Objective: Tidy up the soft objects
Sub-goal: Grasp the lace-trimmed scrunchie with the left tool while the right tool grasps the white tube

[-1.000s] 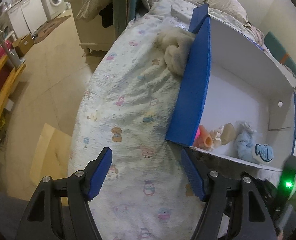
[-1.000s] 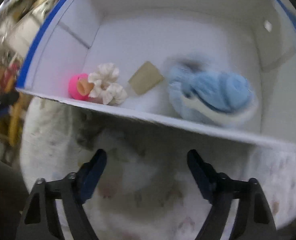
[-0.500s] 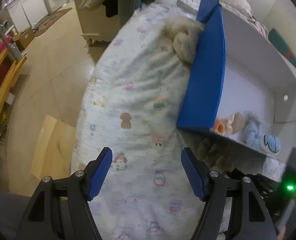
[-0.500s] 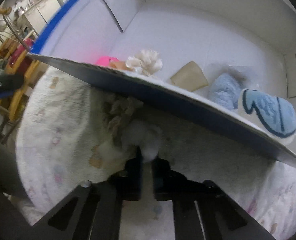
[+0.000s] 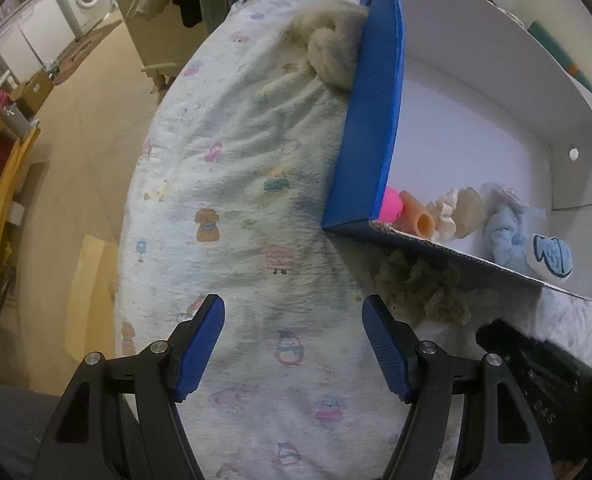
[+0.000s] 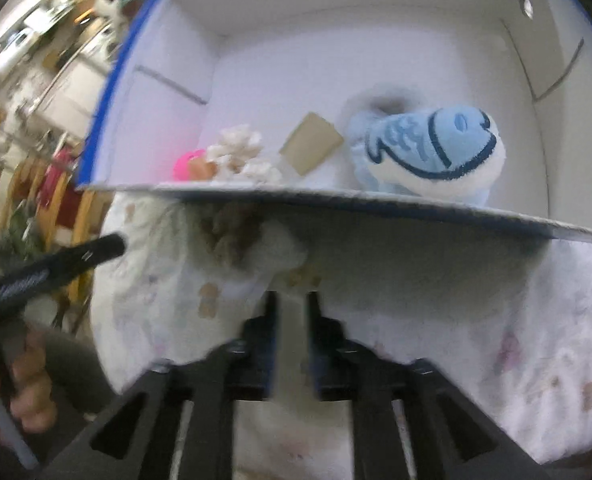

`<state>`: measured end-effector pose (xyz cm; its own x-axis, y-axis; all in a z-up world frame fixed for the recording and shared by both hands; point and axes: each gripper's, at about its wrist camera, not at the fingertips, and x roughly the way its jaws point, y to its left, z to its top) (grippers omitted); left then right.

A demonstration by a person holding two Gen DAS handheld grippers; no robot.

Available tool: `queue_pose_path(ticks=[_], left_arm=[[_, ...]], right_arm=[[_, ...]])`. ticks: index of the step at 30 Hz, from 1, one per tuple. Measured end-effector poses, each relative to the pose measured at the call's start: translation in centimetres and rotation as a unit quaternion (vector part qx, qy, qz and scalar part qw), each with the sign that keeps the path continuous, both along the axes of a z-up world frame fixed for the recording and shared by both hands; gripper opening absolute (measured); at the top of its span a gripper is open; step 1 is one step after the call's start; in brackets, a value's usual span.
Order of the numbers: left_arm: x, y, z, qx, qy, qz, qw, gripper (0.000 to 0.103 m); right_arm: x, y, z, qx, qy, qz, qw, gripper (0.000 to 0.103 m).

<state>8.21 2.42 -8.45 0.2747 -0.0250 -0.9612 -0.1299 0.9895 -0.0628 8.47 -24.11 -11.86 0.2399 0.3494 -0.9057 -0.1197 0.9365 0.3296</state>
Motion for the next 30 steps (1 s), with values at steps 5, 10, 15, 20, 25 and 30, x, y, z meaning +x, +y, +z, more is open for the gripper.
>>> queue_pose_path(ticks=[5,10,15,20,25,30], left_arm=[[-0.1,0.7,-0.3,-0.001,0.003,0.005,1.0,0.069],[-0.1,1.1,-0.7,-0.003,0.009,0.012,0.9999,0.069],[0.2,-0.4,-1.6,-0.048,0.022,-0.007,0.9986,0.069],[0.5,-4.3,-2.3,-0.048,0.026,-0.059,0.9967,0.069],[1.7,-8.0,-3.9,-0.034,0.026,-0.102,0.9939,0.068],[3.0,-10.0,-5.9,-0.017,0.033,-0.134,0.9903,0.068]], right_arm=[[1.6,1.0,-0.7,-0.006,-0.019,-0.009,1.0,0.046],[2.3,1.2,-0.6,-0.01,-0.044,-0.013,0.999,0.011],[1.2,1.7,1.2,-0.016,-0.066,0.006,0.998,0.01],[-0.8,0.5,4.7,-0.035,-0.087,0.012,0.996,0.01],[-2.2,-1.6,6.6,-0.045,-0.104,0.004,0.994,0.01],[-2.2,-3.4,5.6,-0.033,-0.102,-0.039,0.993,0.01]])
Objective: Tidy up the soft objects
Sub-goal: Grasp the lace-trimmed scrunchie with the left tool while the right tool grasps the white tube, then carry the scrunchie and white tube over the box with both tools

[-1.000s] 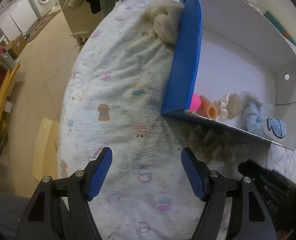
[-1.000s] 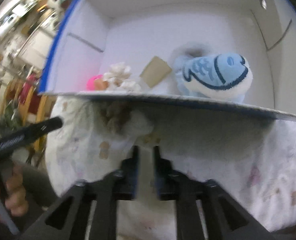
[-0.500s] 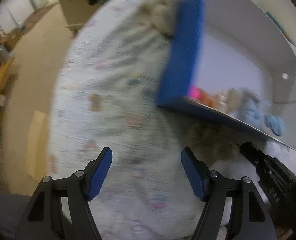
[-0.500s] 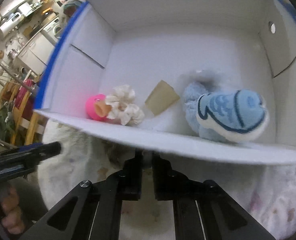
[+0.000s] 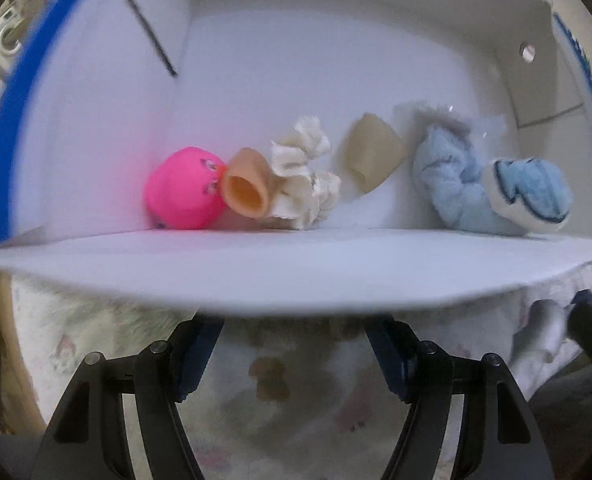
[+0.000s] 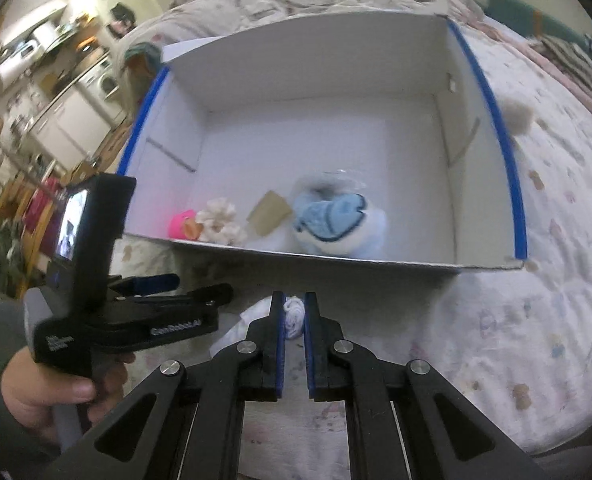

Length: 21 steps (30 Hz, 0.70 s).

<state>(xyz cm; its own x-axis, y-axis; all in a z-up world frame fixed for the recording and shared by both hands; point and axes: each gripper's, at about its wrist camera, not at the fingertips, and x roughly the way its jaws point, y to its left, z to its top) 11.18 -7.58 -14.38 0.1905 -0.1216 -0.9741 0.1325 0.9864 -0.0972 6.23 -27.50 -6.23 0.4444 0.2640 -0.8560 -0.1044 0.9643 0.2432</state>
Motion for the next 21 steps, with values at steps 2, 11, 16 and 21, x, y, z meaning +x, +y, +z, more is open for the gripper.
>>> queue_pose_path(ticks=[2,11,16,21], left_arm=[[0.3,0.0,-0.7,-0.019,0.014,-0.009,0.9997,0.047],[-0.1,2.2,0.0,-0.036,0.008,-0.005,0.9993,0.01],[-1.5,3.7,1.7,-0.024,-0.016,0.01,0.9995,0.01],[-2.5,5.6,3.3,-0.04,-0.021,0.032,0.9984,0.01]], right_arm=[[0.1,-0.7,-0.4,0.005,0.005,-0.01,1.0,0.01],[1.1,-0.6,-1.2,0.006,0.015,-0.009,1.0,0.01],[1.1,0.2,-1.2,0.009,0.015,0.002,1.0,0.01],[0.9,0.9,-1.3,0.013,0.019,0.015,1.0,0.01]])
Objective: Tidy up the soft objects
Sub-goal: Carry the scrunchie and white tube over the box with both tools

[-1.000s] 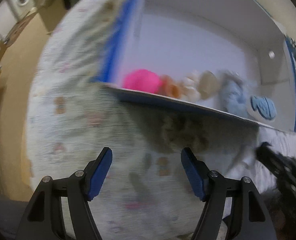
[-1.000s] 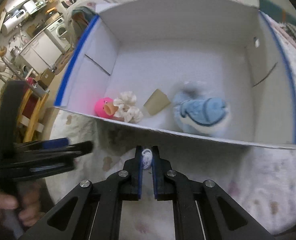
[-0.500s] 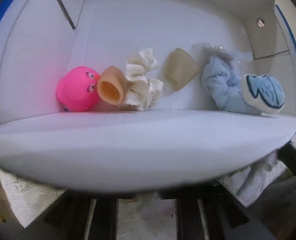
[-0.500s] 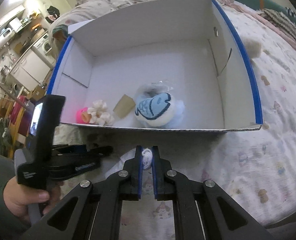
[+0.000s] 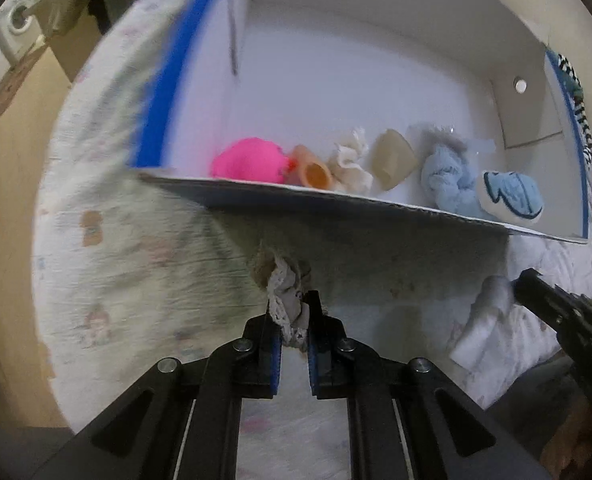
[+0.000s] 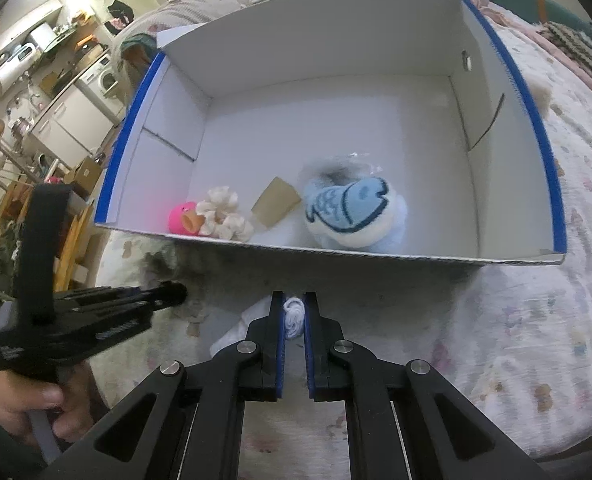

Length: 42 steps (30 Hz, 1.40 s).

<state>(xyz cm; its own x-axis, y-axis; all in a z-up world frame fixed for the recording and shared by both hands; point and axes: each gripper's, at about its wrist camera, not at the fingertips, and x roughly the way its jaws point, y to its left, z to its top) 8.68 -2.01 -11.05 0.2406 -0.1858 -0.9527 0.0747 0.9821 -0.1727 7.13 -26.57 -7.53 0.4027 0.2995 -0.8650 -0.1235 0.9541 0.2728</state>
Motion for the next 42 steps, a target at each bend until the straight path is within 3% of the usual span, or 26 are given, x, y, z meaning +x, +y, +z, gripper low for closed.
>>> queue_pose_path(ticks=[11,26,34,42], left_arm=[[-2.9,2.2,2.9,0.018,-0.033,0.021,0.9991,0.01],[-4.5,2.8,3.6,0.039,-0.049,0.058,0.9963,0.01],[-5.5,2.9,7.7,0.02,-0.086,0.062,0.9941,0.01],[-4.3,2.4,13.5,0.018,-0.163,0.05,0.9852,0.01]], right_arm=[[-0.9,0.5,0.9,0.005,-0.016,0.007,1.0,0.01],[-1.8,-0.1,2.2,0.011,-0.036,-0.003,0.999,0.01],[-2.4,-0.8,4.2,0.046,-0.069,-0.014,0.996,0.01],[-2.6,-1.3,6.8,0.066,-0.118,-0.021,0.991,0.01]])
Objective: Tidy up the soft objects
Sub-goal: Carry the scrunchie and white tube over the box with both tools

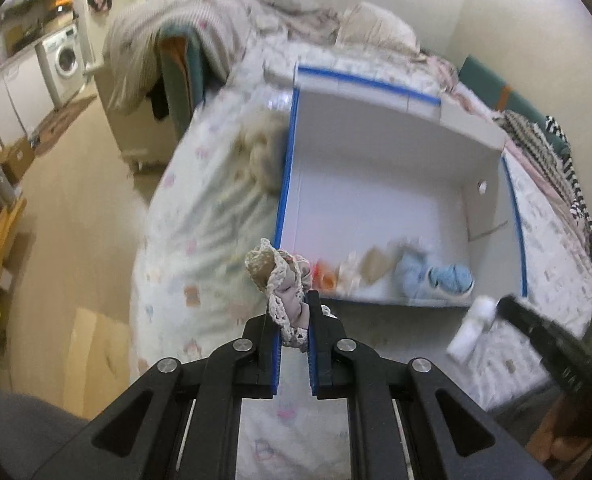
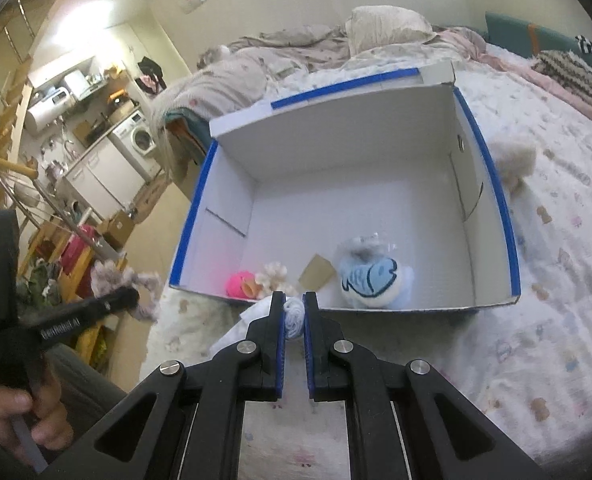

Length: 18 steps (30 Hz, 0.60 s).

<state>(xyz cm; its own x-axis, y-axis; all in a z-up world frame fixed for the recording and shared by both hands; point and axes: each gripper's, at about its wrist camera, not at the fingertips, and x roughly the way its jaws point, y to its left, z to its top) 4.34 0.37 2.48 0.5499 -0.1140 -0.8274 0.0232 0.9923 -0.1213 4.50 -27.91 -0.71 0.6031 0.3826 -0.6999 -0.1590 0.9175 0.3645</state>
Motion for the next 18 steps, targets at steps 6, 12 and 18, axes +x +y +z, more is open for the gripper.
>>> queue_pose_path(ticks=[6,12,18], left_arm=[[2.1,-1.2,1.4,0.01,-0.022,-0.014,0.9996,0.01],[5.0,-2.1,0.8,-0.003,-0.009,-0.026,0.9996,0.01],[7.7,-3.1,-0.3,-0.001,0.002,-0.036,0.9994,0.01]], right_arm=[[0.8,0.0,0.0,0.002,-0.002,-0.006,1.0,0.01],[2.2,-0.6,0.4,0.004,-0.005,-0.01,1.0,0.01],[4.9,-1.4,1.0,0.0,-0.012,-0.017,1.0,0.01]])
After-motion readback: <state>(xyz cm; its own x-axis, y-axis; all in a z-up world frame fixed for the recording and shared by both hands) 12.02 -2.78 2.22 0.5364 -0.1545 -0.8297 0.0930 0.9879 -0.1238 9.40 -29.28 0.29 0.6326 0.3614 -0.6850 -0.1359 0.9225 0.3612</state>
